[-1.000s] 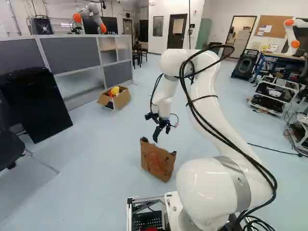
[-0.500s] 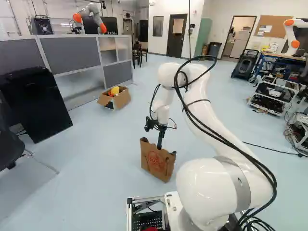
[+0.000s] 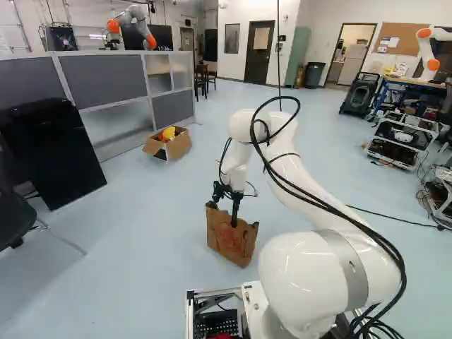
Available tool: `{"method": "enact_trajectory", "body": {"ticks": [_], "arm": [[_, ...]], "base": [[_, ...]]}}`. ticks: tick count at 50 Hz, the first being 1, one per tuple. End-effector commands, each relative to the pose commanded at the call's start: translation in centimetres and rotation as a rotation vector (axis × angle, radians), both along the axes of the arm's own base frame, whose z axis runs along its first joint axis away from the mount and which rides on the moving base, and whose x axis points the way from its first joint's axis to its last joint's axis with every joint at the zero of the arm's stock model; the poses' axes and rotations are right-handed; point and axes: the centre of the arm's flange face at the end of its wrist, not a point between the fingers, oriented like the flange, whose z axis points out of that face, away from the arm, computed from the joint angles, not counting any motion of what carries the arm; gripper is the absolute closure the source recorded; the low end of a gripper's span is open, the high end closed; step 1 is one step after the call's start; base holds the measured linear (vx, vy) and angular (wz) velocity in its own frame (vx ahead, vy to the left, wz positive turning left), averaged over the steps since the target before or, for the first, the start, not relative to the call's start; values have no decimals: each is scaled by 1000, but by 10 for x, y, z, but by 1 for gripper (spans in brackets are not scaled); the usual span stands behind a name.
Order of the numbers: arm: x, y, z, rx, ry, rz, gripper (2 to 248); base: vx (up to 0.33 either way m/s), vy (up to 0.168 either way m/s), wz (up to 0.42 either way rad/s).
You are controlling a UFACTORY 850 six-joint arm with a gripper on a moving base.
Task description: Pick up the grocery bag from the ground
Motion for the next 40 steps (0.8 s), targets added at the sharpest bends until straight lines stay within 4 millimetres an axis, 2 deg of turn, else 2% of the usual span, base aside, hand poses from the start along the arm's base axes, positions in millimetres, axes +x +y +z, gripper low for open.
{"method": "enact_trajectory", "body": {"ticks": [17, 40], "arm": [[2, 0, -46, 0, 12, 0, 3], [2, 0, -52, 0, 13, 0, 3]], "base": [[0, 0, 0], [0, 0, 0]]}}
